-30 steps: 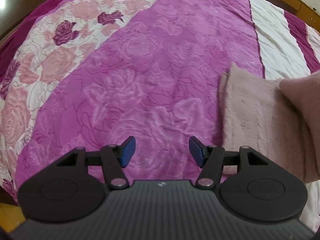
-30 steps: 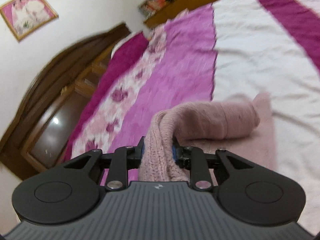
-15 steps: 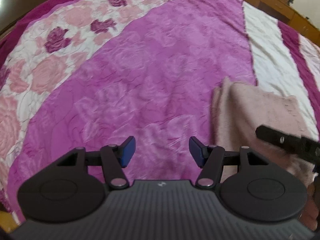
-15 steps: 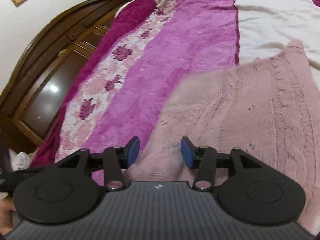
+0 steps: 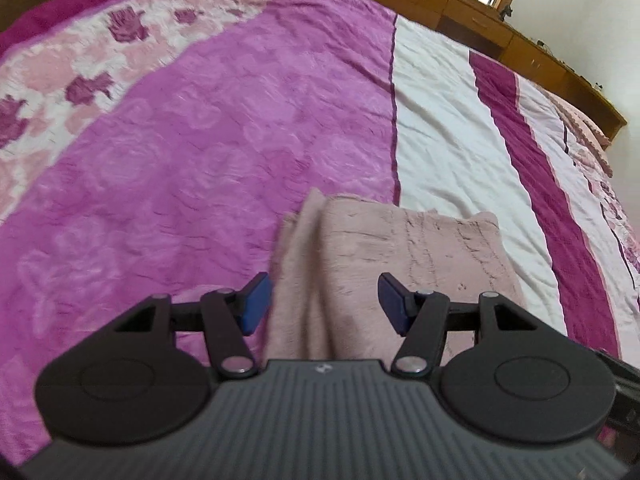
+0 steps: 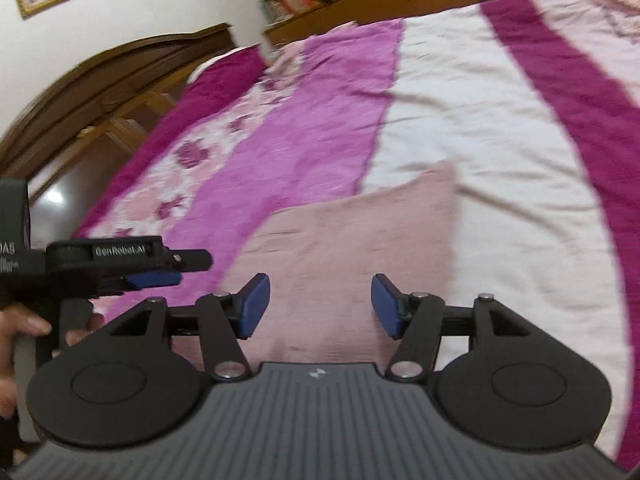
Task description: Fold small clothes
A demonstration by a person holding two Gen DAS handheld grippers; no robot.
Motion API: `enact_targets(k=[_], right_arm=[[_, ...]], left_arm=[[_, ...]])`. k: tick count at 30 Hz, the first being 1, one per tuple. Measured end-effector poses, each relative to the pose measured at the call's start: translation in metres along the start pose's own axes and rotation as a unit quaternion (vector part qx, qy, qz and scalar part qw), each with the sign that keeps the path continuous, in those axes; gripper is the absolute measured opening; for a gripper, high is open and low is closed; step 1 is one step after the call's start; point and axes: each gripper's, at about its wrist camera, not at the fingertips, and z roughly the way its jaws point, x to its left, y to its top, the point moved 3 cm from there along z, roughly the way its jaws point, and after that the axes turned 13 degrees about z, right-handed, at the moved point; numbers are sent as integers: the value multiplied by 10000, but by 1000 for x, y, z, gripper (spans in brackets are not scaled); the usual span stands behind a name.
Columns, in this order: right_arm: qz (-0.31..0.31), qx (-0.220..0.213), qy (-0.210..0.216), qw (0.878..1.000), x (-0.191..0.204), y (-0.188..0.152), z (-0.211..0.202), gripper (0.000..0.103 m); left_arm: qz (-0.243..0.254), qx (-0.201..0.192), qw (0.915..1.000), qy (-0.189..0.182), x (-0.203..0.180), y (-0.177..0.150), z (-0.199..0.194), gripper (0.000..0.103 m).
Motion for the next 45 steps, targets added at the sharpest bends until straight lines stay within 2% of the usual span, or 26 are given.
enact_targets(k=[6, 10, 12, 16, 19, 21, 23, 24, 26, 28, 31, 34, 36, 40, 45], right_arm=[[277, -141, -410, 9987, -44, 4, -4, 70], [548, -82, -482, 9973, -63, -2, 5, 71], [672, -77, -420, 9968, -68, -5, 8, 75], [940, 57, -222, 9953, -70, -8, 20, 75], [959, 238, -6, 9951, -59, -12, 23, 75], [653, 280, 85, 9974, -44, -17, 24, 75], [386, 335, 100, 9986, -31, -23, 25, 75], [292, 378, 127, 9988, -25, -26, 28, 76], [97, 397, 63, 9991, -18, -33, 33, 76], [-76, 388, -65, 9992, -14, -38, 36, 77], [-71, 436, -62, 9990, -15, -40, 36, 77], [84, 504, -10, 9987, -22, -36, 36, 77], [178, 534, 29, 9984, -26, -34, 35, 78], [550, 625, 145, 9964, -38, -28, 37, 83], [1145, 895, 433, 9884, -56, -19, 54, 86]], left_arm=[[-25, 339, 9993, -167, -9, 3, 40, 61], [-320, 496, 9970, -493, -7, -3, 60, 58], [-311, 367, 9965, -686, -9, -6, 61, 24], [-1, 104, 9973, -721, -14, -4, 50, 19], [-210, -239, 9952, -928, 0, 5, 29, 18], [-283, -259, 9961, -789, 12, 6, 25, 18], [-359, -108, 9983, -440, 28, 1, 31, 18], [-412, -3, 9985, -357, 33, -4, 36, 18], [-580, 231, 9968, -507, 43, -17, 48, 20], [-740, 141, 9954, -590, 45, -23, 48, 23], [-633, 146, 9965, -534, 42, -20, 43, 29], [-459, 273, 9980, -333, 36, -17, 39, 44], [-342, 353, 9985, -260, 33, -18, 33, 58], [-208, 491, 9975, -470, 27, -28, 24, 63], [-697, 640, 9930, -710, 32, -40, 32, 64]])
